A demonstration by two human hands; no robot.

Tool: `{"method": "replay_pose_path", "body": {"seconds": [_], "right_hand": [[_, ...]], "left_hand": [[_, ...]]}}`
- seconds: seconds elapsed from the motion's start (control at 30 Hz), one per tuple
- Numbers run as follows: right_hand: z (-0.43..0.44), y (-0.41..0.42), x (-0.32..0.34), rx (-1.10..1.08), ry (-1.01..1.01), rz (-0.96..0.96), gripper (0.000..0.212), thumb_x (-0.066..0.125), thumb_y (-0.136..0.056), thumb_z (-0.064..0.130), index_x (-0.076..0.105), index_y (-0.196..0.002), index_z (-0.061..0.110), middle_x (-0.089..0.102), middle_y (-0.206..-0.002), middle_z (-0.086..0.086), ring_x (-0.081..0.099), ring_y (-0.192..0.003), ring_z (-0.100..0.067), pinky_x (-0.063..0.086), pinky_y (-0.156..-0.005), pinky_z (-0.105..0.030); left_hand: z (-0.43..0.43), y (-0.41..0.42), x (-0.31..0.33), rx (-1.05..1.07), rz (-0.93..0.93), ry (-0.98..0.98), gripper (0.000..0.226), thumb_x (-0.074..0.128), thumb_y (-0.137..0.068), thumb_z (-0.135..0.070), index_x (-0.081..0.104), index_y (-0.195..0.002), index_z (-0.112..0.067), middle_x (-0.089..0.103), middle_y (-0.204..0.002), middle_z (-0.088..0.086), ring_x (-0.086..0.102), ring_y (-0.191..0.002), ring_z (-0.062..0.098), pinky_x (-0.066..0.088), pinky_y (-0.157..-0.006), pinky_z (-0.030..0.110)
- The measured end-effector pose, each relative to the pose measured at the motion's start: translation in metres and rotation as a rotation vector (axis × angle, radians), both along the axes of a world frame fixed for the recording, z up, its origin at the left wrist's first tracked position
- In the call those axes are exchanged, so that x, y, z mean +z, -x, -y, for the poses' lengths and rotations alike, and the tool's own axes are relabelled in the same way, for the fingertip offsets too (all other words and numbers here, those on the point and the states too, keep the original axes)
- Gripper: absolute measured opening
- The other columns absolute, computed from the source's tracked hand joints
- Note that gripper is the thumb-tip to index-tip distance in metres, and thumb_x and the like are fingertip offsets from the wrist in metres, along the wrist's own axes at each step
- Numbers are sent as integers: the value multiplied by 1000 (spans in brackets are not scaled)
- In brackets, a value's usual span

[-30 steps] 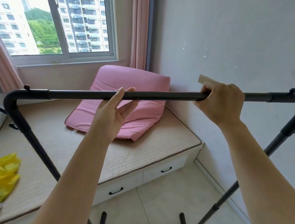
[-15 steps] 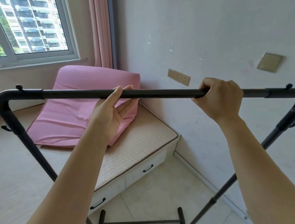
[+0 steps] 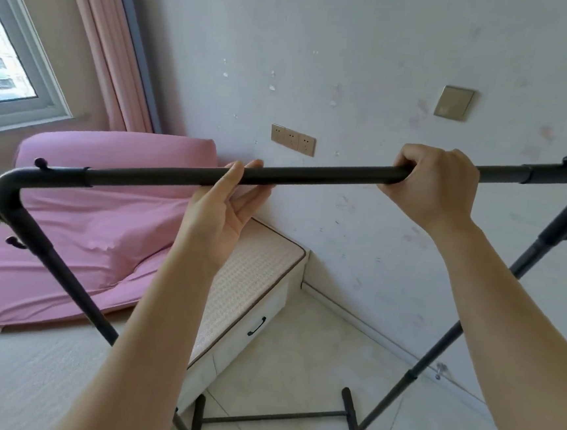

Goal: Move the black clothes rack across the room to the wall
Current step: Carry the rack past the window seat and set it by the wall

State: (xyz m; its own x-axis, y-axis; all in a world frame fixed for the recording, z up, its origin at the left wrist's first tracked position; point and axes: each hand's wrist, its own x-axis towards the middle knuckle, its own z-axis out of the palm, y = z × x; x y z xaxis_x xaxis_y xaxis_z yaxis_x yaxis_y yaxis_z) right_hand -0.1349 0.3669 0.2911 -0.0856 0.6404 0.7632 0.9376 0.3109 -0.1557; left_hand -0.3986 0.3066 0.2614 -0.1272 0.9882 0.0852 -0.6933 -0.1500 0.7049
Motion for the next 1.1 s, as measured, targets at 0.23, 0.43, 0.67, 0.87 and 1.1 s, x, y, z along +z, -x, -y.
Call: {"method": "replay_pose_path", "body": {"seconds": [0.23, 0.43, 0.67, 0.87, 1.1], "right_hand": [[-4, -20, -2, -110, -14, -3, 25, 74, -72, 23, 55, -58, 16, 53, -46, -4, 46, -45, -32, 37, -60, -30], [-5, -40, -3, -208, -7, -7, 24, 73, -72, 21, 55, -58, 15, 52, -46, -4, 46, -46, -33, 35, -61, -29], [-15, -71, -5, -289, -42, -20, 28, 74, -70, 20, 50, -55, 15, 41, -42, 2, 36, -42, -28, 28, -61, -27], [-33, -96, -9, -375, -88, -4, 24, 69, -70, 18, 51, -55, 14, 41, -40, -2, 32, -40, -29, 27, -57, -28], [-70, -125, -11, -441, -118, -11, 26, 65, -67, 14, 43, -54, 18, 38, -38, -2, 28, -40, -27, 22, -59, -27]], "left_hand": [[-28, -14, 1, -116, 18, 8, 4, 55, -97, -6, 53, -94, -5, 77, -96, 16, 75, -93, 32, 59, -86, 40], [-51, -33, 2, -196, -3, 15, 4, 55, -98, -8, 56, -98, -4, 74, -107, 17, 73, -99, 34, 57, -91, 41], [-82, -66, 6, -232, -37, 42, 10, 56, -98, -10, 55, -104, -3, 73, -110, 15, 72, -100, 35, 58, -89, 39], [-121, -96, 5, -283, -31, 47, 17, 56, -98, -11, 55, -109, 1, 75, -103, 12, 74, -98, 32, 59, -87, 36], [-174, -127, 6, -347, 6, 46, 22, 56, -98, -10, 48, -117, -3, 74, -103, 11, 76, -92, 26, 57, -90, 39]]}}
